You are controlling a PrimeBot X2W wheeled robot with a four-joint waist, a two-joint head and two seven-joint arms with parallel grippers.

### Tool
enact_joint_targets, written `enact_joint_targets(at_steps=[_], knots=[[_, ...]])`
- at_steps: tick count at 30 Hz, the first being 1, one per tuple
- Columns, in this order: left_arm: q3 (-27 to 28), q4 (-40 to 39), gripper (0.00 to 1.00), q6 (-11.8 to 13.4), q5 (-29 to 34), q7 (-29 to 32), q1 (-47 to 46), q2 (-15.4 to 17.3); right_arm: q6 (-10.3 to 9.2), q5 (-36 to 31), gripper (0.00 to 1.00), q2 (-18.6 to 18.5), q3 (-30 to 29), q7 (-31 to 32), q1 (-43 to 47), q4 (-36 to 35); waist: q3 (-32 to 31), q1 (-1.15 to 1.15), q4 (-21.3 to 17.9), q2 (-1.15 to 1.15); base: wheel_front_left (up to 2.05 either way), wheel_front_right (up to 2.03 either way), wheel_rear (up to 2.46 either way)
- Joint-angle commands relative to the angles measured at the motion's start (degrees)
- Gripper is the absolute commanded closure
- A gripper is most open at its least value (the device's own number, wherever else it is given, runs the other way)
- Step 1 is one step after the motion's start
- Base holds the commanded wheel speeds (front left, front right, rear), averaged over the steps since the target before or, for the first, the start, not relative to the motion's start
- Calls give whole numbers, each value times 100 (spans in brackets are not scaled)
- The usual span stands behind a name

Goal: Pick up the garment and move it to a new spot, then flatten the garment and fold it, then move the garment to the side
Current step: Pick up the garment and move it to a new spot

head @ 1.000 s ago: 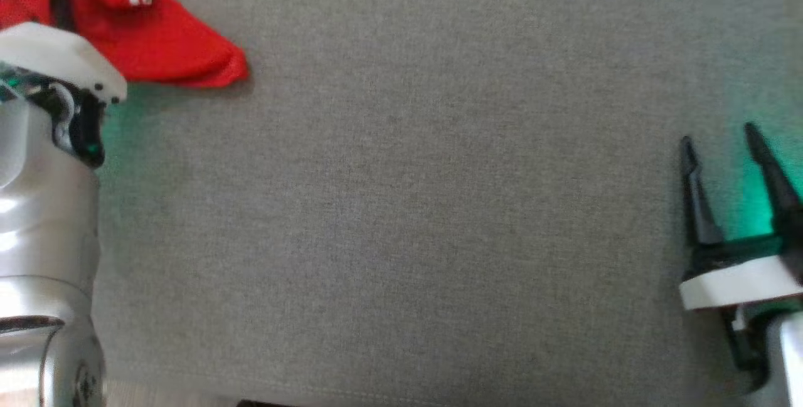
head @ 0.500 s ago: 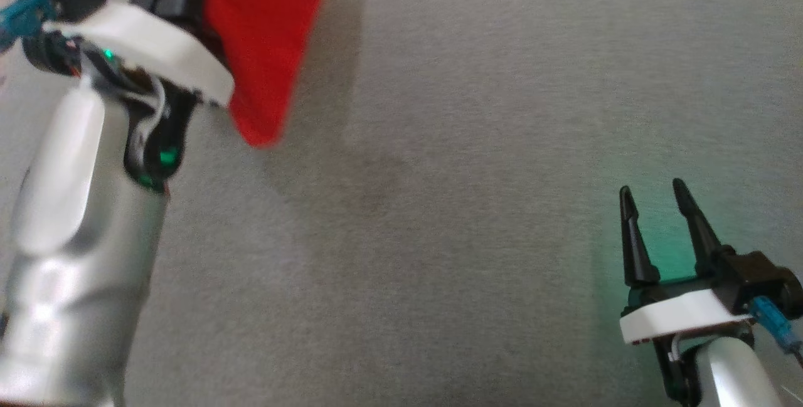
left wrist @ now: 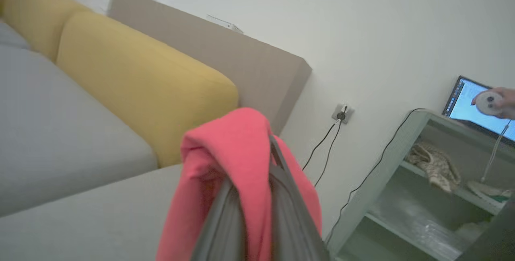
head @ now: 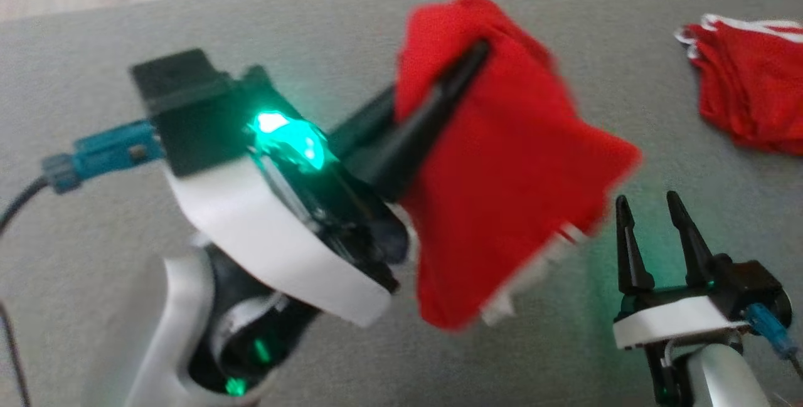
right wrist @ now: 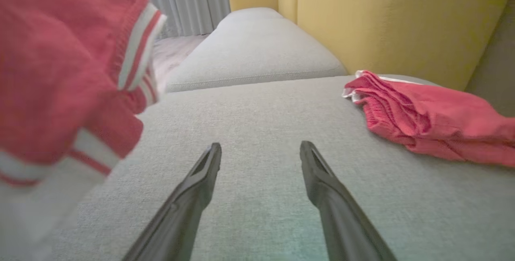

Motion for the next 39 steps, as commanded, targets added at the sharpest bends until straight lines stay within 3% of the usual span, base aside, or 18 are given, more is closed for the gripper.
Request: enact_joint_targets(at_steps=[1,7,14,20,21,22,23,27,31,39], knots=[[168,-258,100,122,-59,63,-55,-4,39,100,0,-15,151,-76,-198,-199,83,0,-243,0,0,0,0],[286,372,100,521,-117,8,148,-178,39,352,0,-14,165,-77,-295,-270,263,0,-610,0,0,0,0],[1160,2739,100,761,-21,-587,65,7,39,496,0,-13,258,-78,-429,-237,455,0,-955,0,0,0,0],[1588,4494,100,738,226,-1233,-220,250,39,499,0,-13,262,-78,-478,-222,523,0,-1072,0,0,0,0],[1649,4750,97,743,267,-1367,-263,280,39,490,0,-13,267,-78,-484,-214,528,0,-1078,0,0,0,0],[1655,4983,71,719,359,-1498,-302,335,39,479,0,-13,275,-78,-489,-204,526,0,-1082,0,0,0,0],[1631,5183,0,675,480,-1649,-332,397,39,467,0,-13,281,-78,-491,-194,517,0,-1082,0,0,0,0],[1479,5667,0,426,856,-2304,-360,481,39,381,0,-13,236,-78,-453,-195,417,0,-988,0,0,0,0],[1316,5745,0,369,1410,-3290,-150,606,39,220,0,-13,145,-78,-383,-240,219,0,-822,0,0,0,0],[1368,5372,0,588,1739,-4484,853,501,39,-115,0,-13,-201,-78,-198,-333,-174,0,-325,0,0,0,0]])
